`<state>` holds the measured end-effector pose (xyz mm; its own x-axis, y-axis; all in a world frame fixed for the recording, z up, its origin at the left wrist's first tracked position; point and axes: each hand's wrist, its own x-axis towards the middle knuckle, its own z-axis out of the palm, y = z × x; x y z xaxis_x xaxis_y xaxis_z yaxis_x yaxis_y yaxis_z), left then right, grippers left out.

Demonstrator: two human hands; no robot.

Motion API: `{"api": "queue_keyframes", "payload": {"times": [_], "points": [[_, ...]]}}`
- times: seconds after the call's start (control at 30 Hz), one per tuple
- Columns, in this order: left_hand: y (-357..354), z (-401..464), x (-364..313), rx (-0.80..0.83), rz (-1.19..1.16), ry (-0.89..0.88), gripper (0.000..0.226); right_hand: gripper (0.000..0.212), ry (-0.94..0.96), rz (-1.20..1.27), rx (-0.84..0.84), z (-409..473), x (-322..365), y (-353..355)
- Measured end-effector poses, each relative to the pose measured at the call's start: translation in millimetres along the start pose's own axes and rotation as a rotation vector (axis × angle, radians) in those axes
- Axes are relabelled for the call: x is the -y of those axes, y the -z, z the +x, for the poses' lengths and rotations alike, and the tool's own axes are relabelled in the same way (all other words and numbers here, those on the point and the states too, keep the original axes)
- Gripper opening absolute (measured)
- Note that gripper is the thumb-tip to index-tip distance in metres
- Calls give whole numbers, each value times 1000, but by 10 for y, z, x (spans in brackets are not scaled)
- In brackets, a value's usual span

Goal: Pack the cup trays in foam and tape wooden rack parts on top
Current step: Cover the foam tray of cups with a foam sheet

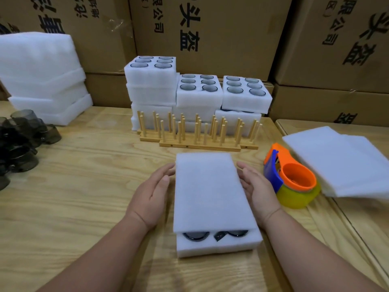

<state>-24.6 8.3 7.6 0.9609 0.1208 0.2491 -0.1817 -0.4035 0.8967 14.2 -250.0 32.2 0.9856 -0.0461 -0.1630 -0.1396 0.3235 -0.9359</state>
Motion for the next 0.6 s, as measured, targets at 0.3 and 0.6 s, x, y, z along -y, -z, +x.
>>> {"api": "queue_keyframes", "payload": {"times": [0.3, 0.6], "points": [[31, -11, -14, 117, 37, -18, 56, 26, 67, -74, -4, -11, -21, -3], [25, 3, 30, 143, -11, -66, 42, 12, 129, -28, -20, 24, -91, 11]]}}
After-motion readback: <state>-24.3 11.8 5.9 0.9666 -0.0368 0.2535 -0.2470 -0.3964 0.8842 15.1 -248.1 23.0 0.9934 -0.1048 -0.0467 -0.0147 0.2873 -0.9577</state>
